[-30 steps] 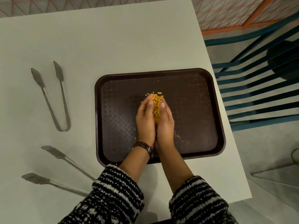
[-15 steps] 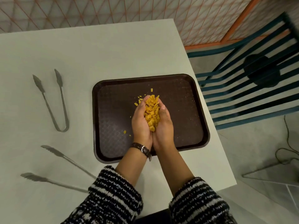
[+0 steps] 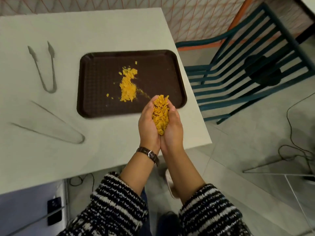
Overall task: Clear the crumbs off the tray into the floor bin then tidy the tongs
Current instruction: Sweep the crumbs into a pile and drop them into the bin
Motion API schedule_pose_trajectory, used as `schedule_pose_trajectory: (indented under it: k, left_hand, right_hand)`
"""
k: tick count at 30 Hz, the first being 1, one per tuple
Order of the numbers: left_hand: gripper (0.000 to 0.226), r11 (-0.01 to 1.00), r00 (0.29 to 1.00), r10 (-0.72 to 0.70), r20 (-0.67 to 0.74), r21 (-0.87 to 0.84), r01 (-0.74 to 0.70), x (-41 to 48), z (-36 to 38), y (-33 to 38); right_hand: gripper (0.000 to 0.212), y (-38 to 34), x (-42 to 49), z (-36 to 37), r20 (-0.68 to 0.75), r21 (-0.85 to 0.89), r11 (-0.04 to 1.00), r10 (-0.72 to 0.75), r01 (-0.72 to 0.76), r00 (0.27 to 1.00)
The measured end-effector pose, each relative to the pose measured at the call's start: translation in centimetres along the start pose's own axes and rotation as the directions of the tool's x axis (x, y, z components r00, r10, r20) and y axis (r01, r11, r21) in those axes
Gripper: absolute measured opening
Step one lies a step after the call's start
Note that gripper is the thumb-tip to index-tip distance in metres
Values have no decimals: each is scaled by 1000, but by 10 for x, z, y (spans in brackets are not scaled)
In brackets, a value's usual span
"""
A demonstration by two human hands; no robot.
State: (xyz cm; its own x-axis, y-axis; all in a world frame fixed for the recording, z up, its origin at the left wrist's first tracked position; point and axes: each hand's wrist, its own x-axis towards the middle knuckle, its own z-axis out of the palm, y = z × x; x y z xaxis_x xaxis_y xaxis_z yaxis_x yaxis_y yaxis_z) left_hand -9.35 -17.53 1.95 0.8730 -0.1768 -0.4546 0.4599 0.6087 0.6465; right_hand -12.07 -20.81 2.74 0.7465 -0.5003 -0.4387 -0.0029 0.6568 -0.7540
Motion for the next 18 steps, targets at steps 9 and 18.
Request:
schedule_pose_trajectory:
  k: [9, 18]
  left_hand:
    - [22, 988, 987, -154, -38, -34, 153, -123, -22, -109]
    - [27, 888, 927, -354, -123, 266, 375, -117, -106, -255]
  right_hand:
    - [31, 2, -97, -135, -110, 29, 998, 53, -50, 993]
    - [33, 100, -82, -275, -376, 163, 982, 151, -95, 914]
